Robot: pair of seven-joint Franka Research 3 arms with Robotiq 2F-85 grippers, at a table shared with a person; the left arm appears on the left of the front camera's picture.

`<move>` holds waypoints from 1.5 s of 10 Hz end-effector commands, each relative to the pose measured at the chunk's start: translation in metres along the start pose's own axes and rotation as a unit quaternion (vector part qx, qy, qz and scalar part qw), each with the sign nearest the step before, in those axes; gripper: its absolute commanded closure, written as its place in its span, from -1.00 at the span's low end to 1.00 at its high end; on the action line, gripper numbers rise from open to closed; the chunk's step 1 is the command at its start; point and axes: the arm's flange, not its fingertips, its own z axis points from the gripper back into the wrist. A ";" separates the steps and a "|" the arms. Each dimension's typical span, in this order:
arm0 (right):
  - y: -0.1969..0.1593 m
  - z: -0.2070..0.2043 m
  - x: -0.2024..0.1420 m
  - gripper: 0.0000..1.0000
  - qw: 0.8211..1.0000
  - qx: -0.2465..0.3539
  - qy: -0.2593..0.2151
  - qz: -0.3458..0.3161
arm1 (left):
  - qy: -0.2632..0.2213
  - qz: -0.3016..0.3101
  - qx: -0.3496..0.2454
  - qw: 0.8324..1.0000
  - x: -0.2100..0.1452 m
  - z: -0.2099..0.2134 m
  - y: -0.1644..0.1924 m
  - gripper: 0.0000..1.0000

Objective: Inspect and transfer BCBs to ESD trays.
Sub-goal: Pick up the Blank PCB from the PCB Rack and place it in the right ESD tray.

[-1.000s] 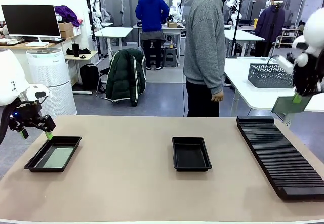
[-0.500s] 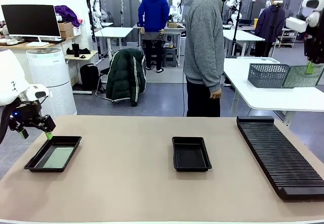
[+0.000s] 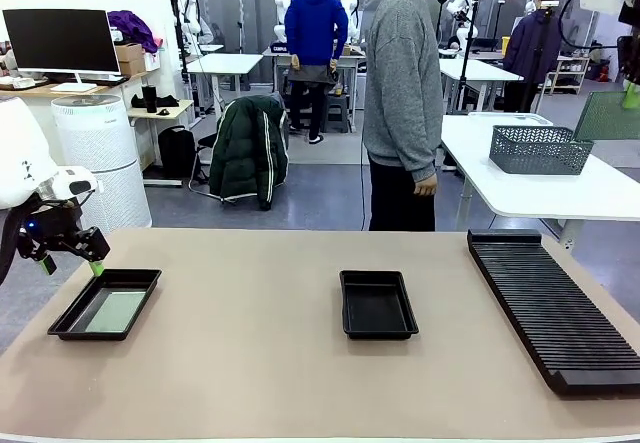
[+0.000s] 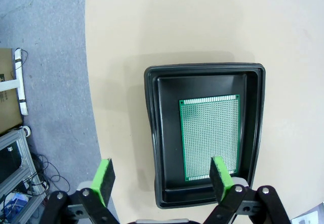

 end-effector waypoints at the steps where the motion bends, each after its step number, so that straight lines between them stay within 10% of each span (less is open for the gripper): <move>1: -0.006 0.014 -0.003 0.96 1.000 0.007 -0.008 -0.013 | -0.001 0.001 0.000 1.000 0.000 0.000 0.001 -1.00; 15: -0.003 0.014 -0.003 0.96 1.000 -0.002 0.001 -0.004 | -0.001 0.001 0.000 1.000 0.000 0.000 0.001 -1.00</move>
